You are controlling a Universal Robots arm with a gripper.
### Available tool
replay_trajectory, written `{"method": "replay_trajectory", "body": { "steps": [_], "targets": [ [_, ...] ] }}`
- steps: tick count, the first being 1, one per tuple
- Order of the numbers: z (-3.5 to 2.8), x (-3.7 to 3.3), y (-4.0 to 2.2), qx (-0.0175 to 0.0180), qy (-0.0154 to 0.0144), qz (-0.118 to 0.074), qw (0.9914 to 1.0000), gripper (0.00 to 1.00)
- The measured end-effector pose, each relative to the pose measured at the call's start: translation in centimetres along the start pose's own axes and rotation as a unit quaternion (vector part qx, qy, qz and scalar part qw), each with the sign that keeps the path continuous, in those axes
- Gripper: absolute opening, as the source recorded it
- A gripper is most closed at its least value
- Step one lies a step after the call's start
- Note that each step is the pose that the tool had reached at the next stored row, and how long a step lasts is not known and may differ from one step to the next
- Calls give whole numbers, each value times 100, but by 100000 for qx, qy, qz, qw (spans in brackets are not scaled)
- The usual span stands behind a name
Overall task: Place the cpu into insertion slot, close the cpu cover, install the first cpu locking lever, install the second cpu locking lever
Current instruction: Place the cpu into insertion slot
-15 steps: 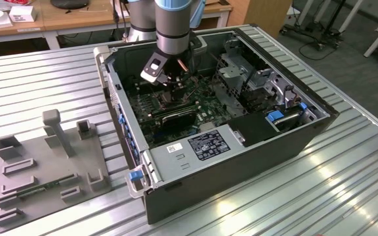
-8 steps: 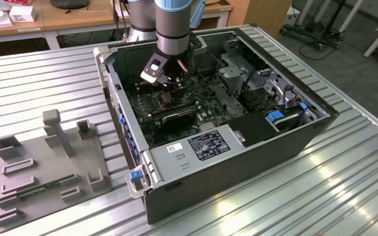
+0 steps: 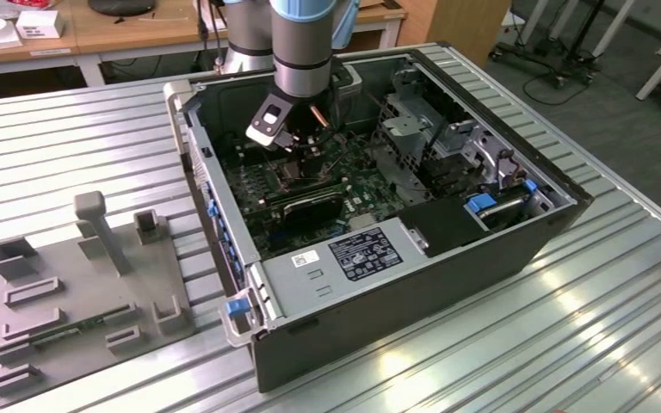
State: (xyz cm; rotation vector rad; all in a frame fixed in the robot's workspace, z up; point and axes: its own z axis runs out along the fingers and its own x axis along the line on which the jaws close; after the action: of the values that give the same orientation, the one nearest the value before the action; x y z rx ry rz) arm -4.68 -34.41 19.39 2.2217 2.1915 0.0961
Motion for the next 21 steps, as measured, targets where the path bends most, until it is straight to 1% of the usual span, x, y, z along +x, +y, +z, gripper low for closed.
{"method": "replay_trajectory", "body": {
  "steps": [21],
  "targets": [
    [15, -1, 2, 5, -11, 0, 100000, 54]
  ]
}}
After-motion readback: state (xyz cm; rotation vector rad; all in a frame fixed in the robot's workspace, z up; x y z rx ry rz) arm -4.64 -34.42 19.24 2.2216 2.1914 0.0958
